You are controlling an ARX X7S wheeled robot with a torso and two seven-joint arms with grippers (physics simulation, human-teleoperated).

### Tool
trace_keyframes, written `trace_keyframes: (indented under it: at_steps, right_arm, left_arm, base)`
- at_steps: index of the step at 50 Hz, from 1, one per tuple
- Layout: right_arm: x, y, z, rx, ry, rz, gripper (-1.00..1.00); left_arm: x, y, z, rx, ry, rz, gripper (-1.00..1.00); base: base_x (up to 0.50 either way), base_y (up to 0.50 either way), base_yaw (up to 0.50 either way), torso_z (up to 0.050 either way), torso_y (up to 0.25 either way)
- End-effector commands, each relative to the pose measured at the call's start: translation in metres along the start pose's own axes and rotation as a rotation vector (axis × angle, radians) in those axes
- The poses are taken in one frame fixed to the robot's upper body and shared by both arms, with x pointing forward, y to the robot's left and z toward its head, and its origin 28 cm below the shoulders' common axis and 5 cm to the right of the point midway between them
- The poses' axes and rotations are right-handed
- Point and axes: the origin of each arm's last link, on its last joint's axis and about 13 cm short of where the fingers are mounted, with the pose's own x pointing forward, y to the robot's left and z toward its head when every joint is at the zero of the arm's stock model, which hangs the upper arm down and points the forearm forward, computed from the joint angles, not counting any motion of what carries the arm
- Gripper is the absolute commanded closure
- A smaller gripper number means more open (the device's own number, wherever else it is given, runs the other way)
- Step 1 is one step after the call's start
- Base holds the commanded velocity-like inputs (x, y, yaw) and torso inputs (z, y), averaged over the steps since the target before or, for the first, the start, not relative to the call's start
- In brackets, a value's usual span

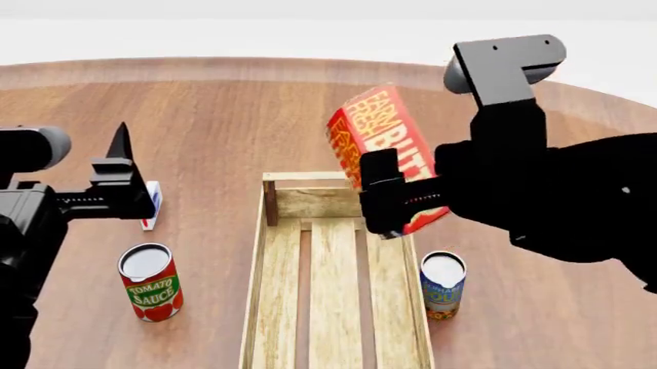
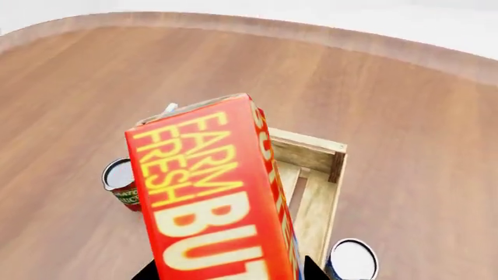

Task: Pick up the butter and put it in the tray.

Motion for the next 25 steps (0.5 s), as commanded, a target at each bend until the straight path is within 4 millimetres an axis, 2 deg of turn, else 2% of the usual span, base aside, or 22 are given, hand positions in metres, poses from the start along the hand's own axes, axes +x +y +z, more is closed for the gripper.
trace_keyframes:
  at_steps: [1, 8, 15, 25]
  right_arm:
    - [0.047, -0.018, 0.028, 0.093, -0.18, -0.095, 1.0]
    - [0.08, -0.016, 0.028, 0.141, -0.196, -0.057, 1.0]
    - [0.092, -0.004, 0.02, 0.145, -0.168, -0.044, 1.0]
    - [0.112, 0.013, -0.003, 0.174, -0.105, 0.018, 1.0]
  left_arm:
    - [0.001, -0.003, -0.002, 0.001, 0.005, -0.004, -1.0]
    - [0.0, -0.004, 0.001, 0.0, 0.001, -0.007, -1.0]
    - [-0.001, -0.005, 0.002, 0.001, -0.002, -0.011, -1.0]
    - [-0.001, -0.006, 0.004, 0.0, -0.004, -0.016, -1.0]
  base:
    - [0.0, 0.0, 0.0, 0.0, 0.0]
    - [0.0, 0.0, 0.0, 0.002, 0.0]
    - [0.0, 0.0, 0.0, 0.0, 0.001]
    - [0.0, 0.0, 0.0, 0.0, 0.001]
